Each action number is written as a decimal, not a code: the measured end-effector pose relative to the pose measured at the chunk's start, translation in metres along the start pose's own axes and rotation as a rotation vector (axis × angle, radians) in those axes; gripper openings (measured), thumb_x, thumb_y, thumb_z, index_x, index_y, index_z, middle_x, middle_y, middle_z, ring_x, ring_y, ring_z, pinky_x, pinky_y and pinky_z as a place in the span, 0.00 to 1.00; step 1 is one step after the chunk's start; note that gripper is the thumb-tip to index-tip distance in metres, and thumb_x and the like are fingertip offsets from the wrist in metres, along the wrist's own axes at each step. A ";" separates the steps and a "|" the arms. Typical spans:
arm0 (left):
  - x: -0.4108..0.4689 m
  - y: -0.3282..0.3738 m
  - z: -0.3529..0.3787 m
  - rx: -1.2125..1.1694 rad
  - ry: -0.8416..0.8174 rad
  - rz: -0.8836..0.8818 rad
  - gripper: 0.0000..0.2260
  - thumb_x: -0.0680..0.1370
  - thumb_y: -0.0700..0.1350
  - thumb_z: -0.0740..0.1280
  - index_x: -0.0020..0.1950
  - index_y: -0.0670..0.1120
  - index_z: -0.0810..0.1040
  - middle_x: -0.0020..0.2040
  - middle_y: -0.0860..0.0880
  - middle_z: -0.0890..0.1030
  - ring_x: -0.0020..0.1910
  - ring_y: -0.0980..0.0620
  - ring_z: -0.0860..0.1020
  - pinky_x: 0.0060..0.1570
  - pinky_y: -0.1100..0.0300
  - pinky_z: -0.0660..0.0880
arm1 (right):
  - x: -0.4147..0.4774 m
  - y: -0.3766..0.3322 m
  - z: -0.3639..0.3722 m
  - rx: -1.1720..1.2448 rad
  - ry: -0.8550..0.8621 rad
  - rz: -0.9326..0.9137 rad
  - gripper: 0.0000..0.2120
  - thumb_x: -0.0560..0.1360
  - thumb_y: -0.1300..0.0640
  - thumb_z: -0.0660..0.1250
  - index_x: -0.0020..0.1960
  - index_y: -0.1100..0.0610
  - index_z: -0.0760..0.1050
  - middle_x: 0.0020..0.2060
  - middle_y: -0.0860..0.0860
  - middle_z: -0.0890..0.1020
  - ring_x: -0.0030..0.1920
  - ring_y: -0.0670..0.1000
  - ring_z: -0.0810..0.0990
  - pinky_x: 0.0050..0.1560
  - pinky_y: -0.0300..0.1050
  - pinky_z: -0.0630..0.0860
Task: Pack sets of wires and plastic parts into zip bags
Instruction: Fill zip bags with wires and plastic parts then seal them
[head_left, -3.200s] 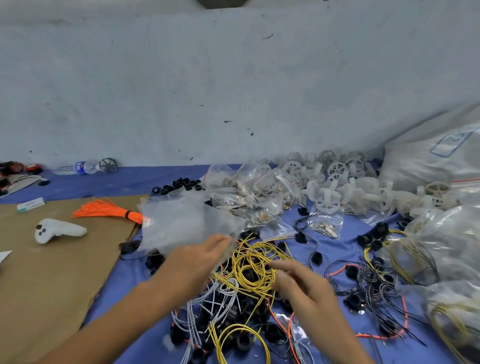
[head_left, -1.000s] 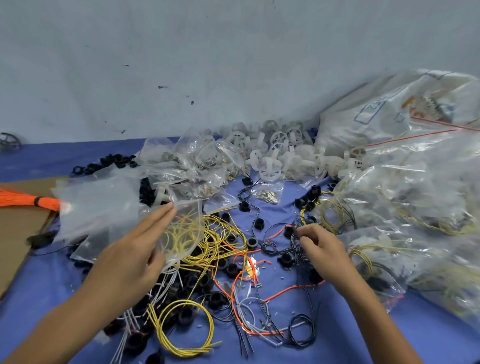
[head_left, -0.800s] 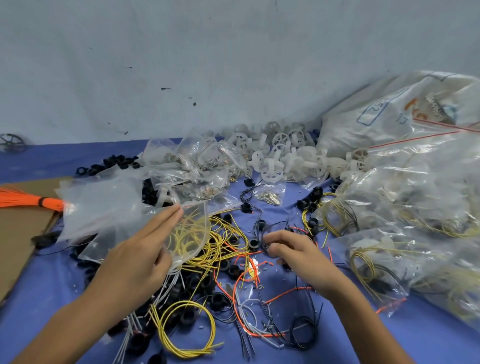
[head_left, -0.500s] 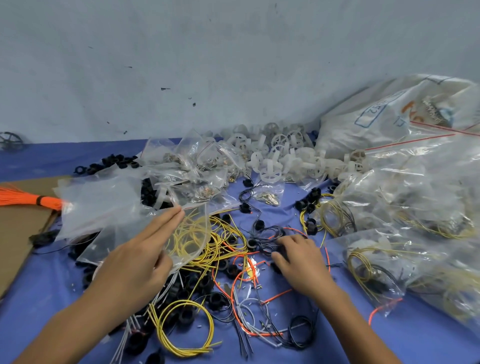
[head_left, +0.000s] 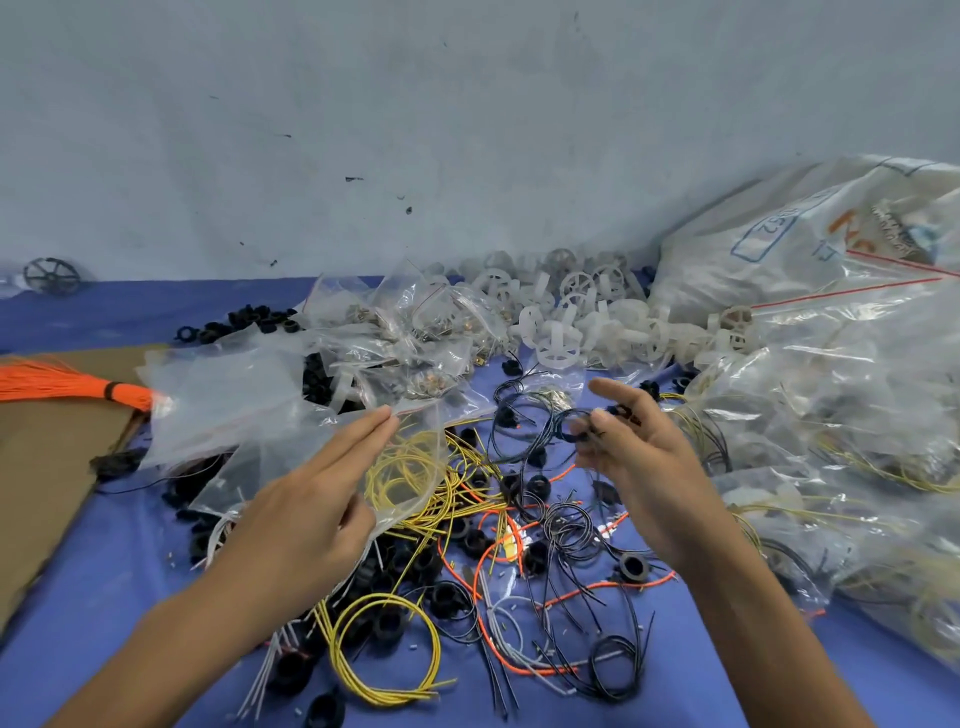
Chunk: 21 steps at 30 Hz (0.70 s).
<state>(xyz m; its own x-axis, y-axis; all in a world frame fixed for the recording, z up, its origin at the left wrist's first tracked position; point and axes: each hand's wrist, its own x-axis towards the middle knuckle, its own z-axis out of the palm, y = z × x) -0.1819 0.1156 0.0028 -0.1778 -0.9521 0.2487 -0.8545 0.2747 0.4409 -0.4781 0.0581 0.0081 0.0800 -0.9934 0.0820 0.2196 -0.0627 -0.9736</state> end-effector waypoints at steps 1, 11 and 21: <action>0.000 0.000 0.001 -0.003 -0.004 0.003 0.35 0.77 0.39 0.64 0.79 0.61 0.57 0.76 0.73 0.51 0.36 0.64 0.74 0.34 0.59 0.71 | 0.001 -0.002 0.001 0.171 -0.037 0.041 0.16 0.79 0.57 0.64 0.66 0.57 0.72 0.45 0.56 0.82 0.43 0.52 0.80 0.44 0.42 0.79; -0.001 0.000 0.000 -0.018 -0.018 -0.012 0.34 0.79 0.40 0.63 0.79 0.62 0.54 0.75 0.73 0.50 0.34 0.62 0.74 0.33 0.62 0.71 | 0.005 -0.005 0.008 0.899 -0.085 0.124 0.13 0.71 0.57 0.68 0.53 0.62 0.72 0.52 0.57 0.76 0.55 0.57 0.77 0.61 0.49 0.76; -0.002 0.000 0.000 -0.013 -0.016 -0.011 0.34 0.78 0.40 0.62 0.79 0.63 0.53 0.76 0.73 0.50 0.35 0.60 0.75 0.36 0.61 0.72 | 0.013 -0.008 -0.006 -0.985 0.116 -0.589 0.24 0.81 0.36 0.48 0.74 0.40 0.62 0.51 0.33 0.76 0.55 0.43 0.75 0.52 0.37 0.68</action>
<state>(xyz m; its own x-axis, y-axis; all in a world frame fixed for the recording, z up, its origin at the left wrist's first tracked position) -0.1814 0.1171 0.0020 -0.1764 -0.9571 0.2297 -0.8503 0.2657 0.4543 -0.4849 0.0446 0.0154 0.1163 -0.7846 0.6090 -0.6653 -0.5168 -0.5388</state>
